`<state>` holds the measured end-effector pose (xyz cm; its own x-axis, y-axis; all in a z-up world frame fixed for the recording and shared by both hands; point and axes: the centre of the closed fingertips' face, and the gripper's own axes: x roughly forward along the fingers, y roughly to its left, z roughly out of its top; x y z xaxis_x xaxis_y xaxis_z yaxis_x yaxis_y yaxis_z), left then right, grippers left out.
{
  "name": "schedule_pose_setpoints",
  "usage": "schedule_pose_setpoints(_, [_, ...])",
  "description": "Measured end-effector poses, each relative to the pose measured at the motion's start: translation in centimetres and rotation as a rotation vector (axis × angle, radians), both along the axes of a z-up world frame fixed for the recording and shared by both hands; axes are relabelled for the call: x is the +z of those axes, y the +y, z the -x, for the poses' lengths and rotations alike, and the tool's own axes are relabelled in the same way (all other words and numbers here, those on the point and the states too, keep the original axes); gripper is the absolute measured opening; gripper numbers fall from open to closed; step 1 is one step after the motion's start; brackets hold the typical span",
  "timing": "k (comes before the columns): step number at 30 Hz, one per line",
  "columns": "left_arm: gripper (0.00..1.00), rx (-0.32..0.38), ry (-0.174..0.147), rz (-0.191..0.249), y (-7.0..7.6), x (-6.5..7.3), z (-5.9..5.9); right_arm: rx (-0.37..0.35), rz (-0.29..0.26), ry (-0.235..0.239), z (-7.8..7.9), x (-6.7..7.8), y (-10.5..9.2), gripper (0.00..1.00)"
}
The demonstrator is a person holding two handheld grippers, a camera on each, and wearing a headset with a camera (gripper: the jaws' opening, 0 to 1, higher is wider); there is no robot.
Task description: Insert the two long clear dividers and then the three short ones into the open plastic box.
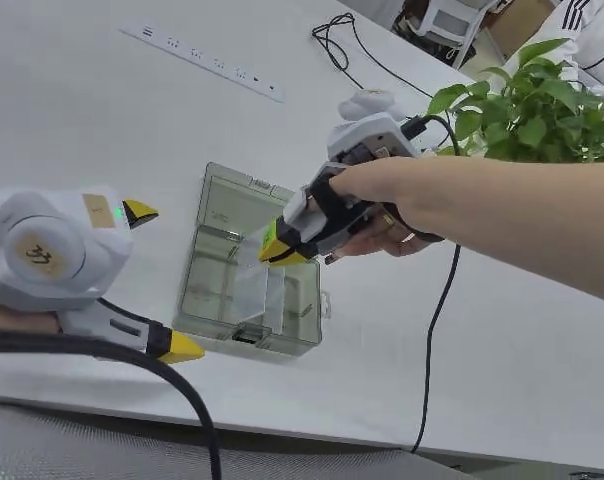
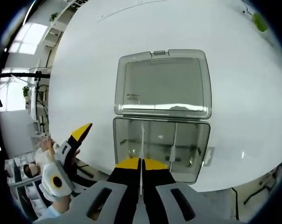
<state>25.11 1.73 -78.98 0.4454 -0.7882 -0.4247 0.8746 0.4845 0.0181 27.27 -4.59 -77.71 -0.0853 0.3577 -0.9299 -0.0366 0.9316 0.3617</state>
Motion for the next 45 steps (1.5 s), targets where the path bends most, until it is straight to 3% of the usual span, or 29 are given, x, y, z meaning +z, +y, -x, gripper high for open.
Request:
schedule_pose_setpoints(3, [0.99,-0.001,0.002,0.001,0.0,-0.1,0.0,0.000,0.004,0.001,-0.8,-0.4,-0.3,0.01])
schedule_pose_setpoints(7, [0.99,-0.001,0.004,0.001,0.2,-0.2,0.1,0.006,0.012,0.002,-0.3,-0.4,0.1,0.01])
schedule_pose_setpoints(15, [0.99,0.002,0.009,0.004,0.5,-0.4,0.2,0.020,0.026,0.004,-1.2,-1.2,0.4,0.01])
schedule_pose_setpoints(29, [0.97,0.004,0.019,0.004,0.7,-0.7,0.3,0.024,0.042,0.008,-0.7,-1.4,0.3,0.01])
schedule_pose_setpoints(33, [0.97,0.003,0.021,0.005,0.7,-0.7,0.3,0.032,0.044,0.010,-1.3,-1.9,0.3,0.02])
schedule_pose_setpoints(39, [0.97,0.007,0.025,0.004,0.9,-0.8,0.4,0.046,0.050,0.014,-0.1,-1.5,1.0,0.02])
schedule_pose_setpoints(45, [0.97,0.012,0.030,0.003,1.1,-0.9,0.4,0.042,0.049,0.021,-0.2,-1.6,1.0,0.02])
